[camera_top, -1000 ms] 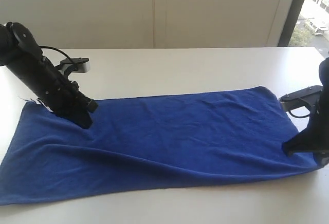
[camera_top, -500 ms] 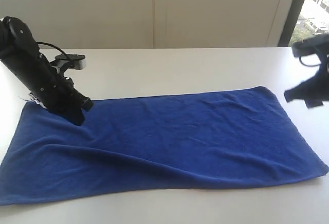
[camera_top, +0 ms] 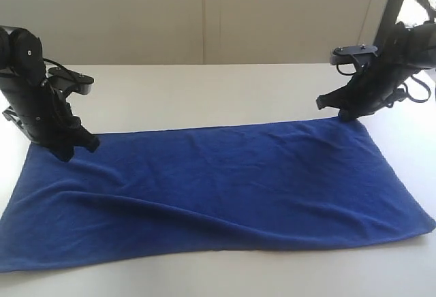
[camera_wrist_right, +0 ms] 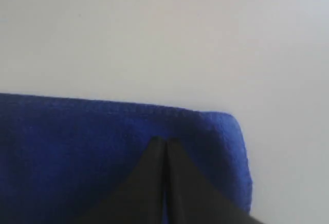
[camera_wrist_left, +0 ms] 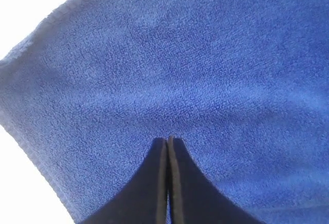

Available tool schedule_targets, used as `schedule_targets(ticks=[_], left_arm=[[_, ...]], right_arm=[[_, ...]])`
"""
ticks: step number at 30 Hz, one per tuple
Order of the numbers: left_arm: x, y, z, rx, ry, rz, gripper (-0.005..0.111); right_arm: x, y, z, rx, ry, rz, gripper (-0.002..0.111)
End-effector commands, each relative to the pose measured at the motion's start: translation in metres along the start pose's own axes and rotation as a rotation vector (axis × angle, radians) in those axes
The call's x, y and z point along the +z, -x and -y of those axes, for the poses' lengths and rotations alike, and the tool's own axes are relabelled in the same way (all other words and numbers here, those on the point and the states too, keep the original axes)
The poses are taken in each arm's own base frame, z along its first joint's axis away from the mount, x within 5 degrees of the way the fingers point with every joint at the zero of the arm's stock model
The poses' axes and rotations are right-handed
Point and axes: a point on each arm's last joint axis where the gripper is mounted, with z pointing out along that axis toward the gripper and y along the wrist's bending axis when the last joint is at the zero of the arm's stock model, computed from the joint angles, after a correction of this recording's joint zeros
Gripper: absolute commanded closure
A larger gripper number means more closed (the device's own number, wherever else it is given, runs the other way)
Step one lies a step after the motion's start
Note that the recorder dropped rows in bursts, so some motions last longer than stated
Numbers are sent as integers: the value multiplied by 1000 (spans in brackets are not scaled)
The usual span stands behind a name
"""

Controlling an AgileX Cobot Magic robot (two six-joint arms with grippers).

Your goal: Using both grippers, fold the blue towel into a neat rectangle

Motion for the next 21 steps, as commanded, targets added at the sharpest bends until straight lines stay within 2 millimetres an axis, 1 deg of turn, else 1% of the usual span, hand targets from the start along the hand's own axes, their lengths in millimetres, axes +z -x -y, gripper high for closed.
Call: schedule_targets(ticks=[1,2,4,8,10,12,13,14,15,16,18,19,21], left_arm=[[-3,-2,2,-8,-5,-10,107],[-3,-2,2,-8,-5,-10,107],[-3,-2,2,-9,-6,-10,107],[-3,-2,2,-9,-6,-10,107],[-3,-2,2,-9,-6,-10,107],[-3,-1,2,-9,-6,-8,107],[-3,-1,2,-9,-5,-4,107],[-3,-1,2,-9,-4,-2,107],[-3,-1,2,-10,-5,1,107],[-3,-1,2,-10,-5,2,107],[-3,0,2,-10,-4,9,107],[-3,1,2,-10,-2,17,107],[-3,1,2,-10,-2,19,107]], right_arm=[[11,3,15,-82,-91,-49,108],[12,2,24,-90,-149,-61,108],[14,0,39,-68,-185,-66,108],[21,-8,54,-25,-192,-93,108],[20,-9,58,-15,-194,-95,108],[2,2,59,-14,-206,-27,108],[-17,15,59,-19,-223,62,108],[-28,20,58,-17,-228,98,108],[-45,29,56,-5,-225,143,108],[-49,29,55,4,-215,145,108],[-49,29,49,14,-153,136,108],[-39,26,43,2,-67,113,108],[-23,22,35,32,36,99,108]])
